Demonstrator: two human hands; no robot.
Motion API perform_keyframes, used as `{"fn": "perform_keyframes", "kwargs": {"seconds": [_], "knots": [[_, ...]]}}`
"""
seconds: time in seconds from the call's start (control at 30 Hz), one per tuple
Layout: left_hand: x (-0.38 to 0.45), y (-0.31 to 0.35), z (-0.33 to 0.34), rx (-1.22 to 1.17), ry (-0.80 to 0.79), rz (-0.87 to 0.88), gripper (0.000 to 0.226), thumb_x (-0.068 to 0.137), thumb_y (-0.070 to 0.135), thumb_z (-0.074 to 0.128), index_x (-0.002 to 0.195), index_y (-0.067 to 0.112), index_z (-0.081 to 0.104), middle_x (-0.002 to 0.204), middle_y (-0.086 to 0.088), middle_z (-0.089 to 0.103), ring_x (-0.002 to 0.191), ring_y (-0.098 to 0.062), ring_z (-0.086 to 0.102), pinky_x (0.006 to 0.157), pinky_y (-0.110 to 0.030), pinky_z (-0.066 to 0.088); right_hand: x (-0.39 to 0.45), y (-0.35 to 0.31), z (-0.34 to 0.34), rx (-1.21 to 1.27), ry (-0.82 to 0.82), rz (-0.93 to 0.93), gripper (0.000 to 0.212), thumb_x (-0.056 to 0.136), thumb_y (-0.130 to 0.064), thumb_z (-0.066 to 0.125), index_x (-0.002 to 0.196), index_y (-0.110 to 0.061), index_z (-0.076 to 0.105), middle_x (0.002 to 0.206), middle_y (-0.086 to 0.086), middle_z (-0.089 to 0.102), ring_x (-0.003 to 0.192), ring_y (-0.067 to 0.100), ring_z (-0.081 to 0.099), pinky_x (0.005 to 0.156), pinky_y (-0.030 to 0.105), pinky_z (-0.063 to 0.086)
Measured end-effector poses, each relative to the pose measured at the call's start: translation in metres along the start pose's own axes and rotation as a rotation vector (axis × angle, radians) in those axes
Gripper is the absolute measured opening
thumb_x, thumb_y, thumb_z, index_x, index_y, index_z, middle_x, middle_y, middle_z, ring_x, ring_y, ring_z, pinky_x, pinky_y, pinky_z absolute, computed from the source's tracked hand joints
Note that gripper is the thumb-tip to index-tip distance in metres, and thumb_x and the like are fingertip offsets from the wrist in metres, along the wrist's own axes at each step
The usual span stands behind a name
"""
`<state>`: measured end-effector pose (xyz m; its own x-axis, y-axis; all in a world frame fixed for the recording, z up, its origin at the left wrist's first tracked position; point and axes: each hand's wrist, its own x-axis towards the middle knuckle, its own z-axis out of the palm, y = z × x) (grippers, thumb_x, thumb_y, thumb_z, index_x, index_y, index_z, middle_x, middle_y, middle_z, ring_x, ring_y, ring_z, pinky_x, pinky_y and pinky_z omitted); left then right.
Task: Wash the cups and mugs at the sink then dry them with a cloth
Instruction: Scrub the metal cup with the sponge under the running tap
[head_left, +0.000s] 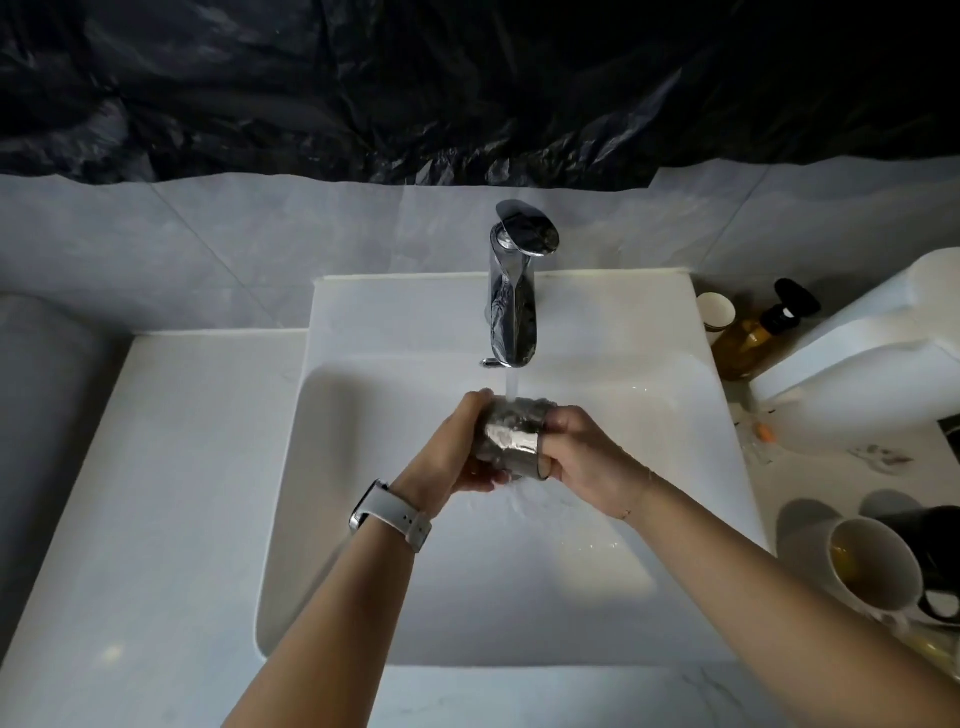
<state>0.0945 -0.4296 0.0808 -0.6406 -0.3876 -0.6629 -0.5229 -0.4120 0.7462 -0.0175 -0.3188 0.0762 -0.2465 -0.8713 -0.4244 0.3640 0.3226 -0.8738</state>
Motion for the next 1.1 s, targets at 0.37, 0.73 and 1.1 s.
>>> {"fn": "perform_keyframes", "kwargs": {"seconds": [0.37,0.73,1.1], "knots": [[0.003,-0.022,0.002,-0.489,0.078,-0.102,0.052,0.1,0.05,0.031,0.076,0.017,0.065,0.058,-0.003,0.061,0.04,-0.014,0.037,0.04,-0.017,0.022,-0.015,-0.026,-0.037,-0.32,0.004,-0.032,0.03,0.096,0.008,0.04,0.105,-0.002,0.066,0.094,0.004,0.071,0.082,0.0,0.06,0.07,0.007,0.043],[-0.014,-0.031,0.014,-0.691,0.081,-0.056,0.047,0.099,0.05,0.036,0.085,0.015,0.064,0.066,-0.006,0.061,0.043,-0.015,0.037,0.039,-0.017,0.025,-0.005,0.004,0.012,0.229,0.304,0.195,0.033,0.076,-0.041,0.076,0.096,-0.016,0.068,0.071,-0.001,0.062,0.056,0.01,0.054,0.049,0.02,0.039],[-0.02,-0.052,-0.009,-0.315,0.091,0.04,0.053,0.094,0.061,0.042,0.119,0.017,0.06,0.112,-0.007,0.067,0.086,-0.017,0.065,0.075,-0.028,0.049,0.001,0.018,0.019,-0.346,0.394,0.026,0.04,0.092,-0.029,0.06,0.06,-0.017,0.039,0.057,0.004,0.042,0.041,0.024,0.043,0.031,0.02,0.036]]}}
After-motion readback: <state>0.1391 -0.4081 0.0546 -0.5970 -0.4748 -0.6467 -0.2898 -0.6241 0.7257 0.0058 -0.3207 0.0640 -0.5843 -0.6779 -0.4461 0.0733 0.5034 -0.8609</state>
